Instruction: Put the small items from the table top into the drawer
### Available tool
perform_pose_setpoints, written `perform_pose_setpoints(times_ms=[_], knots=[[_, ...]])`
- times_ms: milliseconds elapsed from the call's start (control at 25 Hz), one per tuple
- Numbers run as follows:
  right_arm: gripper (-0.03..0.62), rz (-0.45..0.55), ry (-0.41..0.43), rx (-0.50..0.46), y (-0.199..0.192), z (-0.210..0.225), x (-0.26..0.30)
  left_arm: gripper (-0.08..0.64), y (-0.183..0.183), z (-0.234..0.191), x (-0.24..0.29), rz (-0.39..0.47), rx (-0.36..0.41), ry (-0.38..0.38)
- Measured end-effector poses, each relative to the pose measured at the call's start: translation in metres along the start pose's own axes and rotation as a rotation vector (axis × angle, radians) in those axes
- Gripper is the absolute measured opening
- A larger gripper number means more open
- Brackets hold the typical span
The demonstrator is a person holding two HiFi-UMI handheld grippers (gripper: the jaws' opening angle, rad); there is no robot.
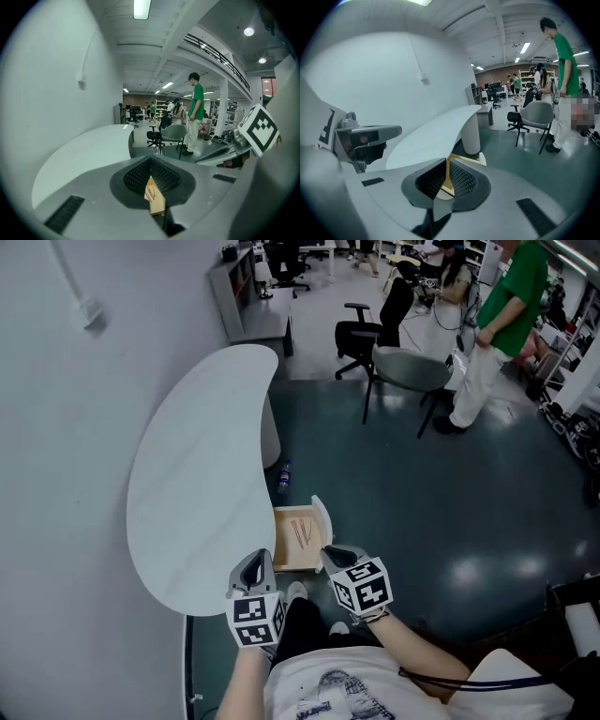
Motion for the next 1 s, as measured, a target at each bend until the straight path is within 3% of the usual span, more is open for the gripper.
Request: perform_pose_setpoints(times_ms=[200, 520, 800, 1000], knots=[[0.025, 0.076, 0.037, -0.051, 0.014, -0.034, -0.038, 0.034, 0.009, 0.010, -0.041, 0.033, 0.011, 0.020], [0.021, 0.147, 0.117, -0.106, 0.028, -0.093, -0.068, 0.034, 0.018, -0.008, -0.088, 0.075, -0.002, 0.035], [0.021, 0.205, 0.124, -0.130, 0.028, -0.157, -0.075, 0.034, 0.020, -0.031, -0.129, 0.114, 0.040, 0.011], [0.021, 0.231, 0.079, -0.143, 0.016, -0.201, -0.078, 0.034, 0.011, -0.055, -0.168, 0.138, 0.058, 0.001]])
Point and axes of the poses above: the fingertips, and each gripper's own axes: x forward along the fingers, z to its right, y out of its top, the point moved 8 cm from there along -x, backward along the fingers, and after that the axes turned 3 degrees about x, right-handed, at the moved point
